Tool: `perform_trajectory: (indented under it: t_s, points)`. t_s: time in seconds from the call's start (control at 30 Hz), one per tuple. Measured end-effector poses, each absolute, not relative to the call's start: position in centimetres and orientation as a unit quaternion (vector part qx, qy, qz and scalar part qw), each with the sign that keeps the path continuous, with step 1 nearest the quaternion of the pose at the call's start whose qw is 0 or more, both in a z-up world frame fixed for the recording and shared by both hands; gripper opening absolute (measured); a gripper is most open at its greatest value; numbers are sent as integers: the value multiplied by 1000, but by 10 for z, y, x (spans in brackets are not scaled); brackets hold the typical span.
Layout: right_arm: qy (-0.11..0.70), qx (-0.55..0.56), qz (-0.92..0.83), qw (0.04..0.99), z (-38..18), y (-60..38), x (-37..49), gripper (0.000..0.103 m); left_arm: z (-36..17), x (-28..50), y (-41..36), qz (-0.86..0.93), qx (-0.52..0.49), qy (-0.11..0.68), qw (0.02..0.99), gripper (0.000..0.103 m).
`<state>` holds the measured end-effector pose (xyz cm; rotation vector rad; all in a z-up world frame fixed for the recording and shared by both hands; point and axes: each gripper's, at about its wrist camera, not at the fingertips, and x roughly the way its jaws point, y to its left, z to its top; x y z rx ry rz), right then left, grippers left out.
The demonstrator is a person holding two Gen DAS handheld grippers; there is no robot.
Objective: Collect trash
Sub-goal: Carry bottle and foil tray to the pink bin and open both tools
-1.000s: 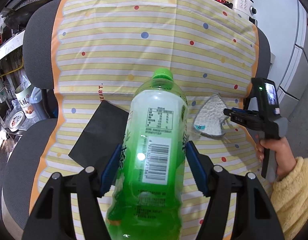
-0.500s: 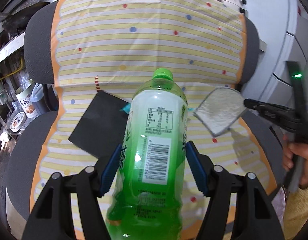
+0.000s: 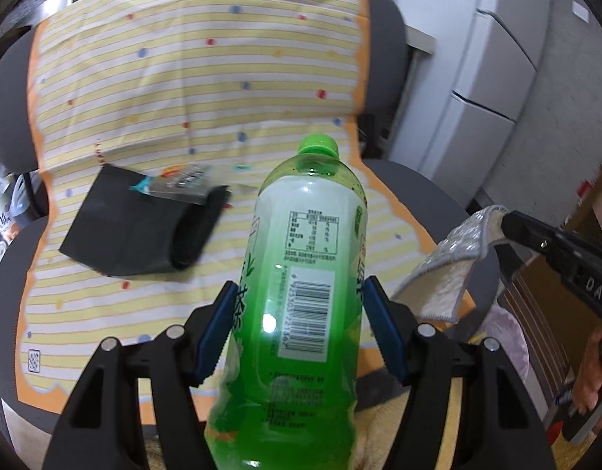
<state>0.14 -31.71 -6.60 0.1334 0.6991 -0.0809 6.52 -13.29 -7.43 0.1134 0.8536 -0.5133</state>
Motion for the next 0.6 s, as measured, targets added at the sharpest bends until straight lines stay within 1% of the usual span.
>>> perform_trajectory:
  t_s: [0.17,0.37,0.6]
  points:
    - [345,91,-43,933,-77,-329,-7,5,-78,57,-142,-250,70,414,873,64]
    - [329,96,-62,937,-69,-342,-18,5,-74,50,-153,-258,81,408,872,64]
    - [315,111,-134,933,-61,-379,-66,5,-70,29,-204,-321,109,391,855,64]
